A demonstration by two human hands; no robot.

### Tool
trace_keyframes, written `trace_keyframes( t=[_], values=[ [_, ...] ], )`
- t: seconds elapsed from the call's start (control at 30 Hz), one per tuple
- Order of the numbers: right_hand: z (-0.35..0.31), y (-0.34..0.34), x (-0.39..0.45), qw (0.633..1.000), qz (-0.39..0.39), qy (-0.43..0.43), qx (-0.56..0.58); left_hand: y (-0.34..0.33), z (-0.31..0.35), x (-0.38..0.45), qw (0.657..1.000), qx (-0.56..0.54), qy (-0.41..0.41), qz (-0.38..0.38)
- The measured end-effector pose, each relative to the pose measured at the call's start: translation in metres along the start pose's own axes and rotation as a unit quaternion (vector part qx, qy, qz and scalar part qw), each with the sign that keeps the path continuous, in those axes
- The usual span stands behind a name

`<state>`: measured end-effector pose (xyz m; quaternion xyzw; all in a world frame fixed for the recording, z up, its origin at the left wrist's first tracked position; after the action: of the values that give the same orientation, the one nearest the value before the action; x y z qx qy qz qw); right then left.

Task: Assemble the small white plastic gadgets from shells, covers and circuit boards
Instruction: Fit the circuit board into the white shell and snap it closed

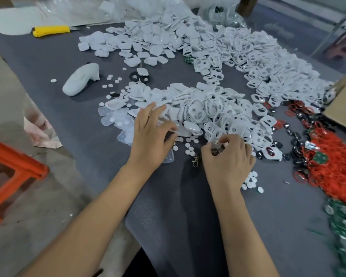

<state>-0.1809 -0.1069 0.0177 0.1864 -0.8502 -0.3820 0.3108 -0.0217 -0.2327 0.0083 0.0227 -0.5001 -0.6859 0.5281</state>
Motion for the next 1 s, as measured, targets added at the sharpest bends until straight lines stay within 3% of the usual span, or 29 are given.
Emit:
trace_keyframes(
  t=[0.1,0.2,0.4,0.57,0.83,1.0],
  values=[
    [-0.012,0.003,-0.005,0.998,0.015,0.049,0.043,0.004,0.003,-0.002,0.998,-0.031,-0.04,0.027],
    [-0.026,-0.001,-0.014,0.983,-0.03,0.131,0.126,0.008,0.004,-0.005,0.994,-0.082,-0.056,0.035],
    [-0.045,-0.003,-0.028,0.956,-0.078,0.231,0.162,0.016,0.003,-0.015,0.971,-0.236,0.037,-0.022],
    [-0.047,-0.005,-0.033,0.937,-0.115,0.236,0.229,0.02,0.009,-0.023,0.961,-0.27,0.027,-0.06],
    [-0.055,-0.004,-0.047,0.934,-0.125,0.254,0.218,0.02,-0.004,-0.03,0.918,-0.364,0.141,-0.073],
    [-0.046,-0.001,-0.048,0.952,-0.088,0.23,0.181,0.021,-0.012,-0.03,0.843,-0.475,0.25,-0.027]
  ],
)
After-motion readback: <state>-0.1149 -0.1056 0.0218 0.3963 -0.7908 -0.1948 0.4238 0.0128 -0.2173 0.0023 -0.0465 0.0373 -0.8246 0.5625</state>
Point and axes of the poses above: each hand's wrist, its own x-axis towards the middle knuckle, its own y-axis out of the back of the hand, z = x × y, the point moved 4 cm from there along x, towards the middle knuckle, and after that the axes turned 3 degrees about y, right-handed, at the moved point
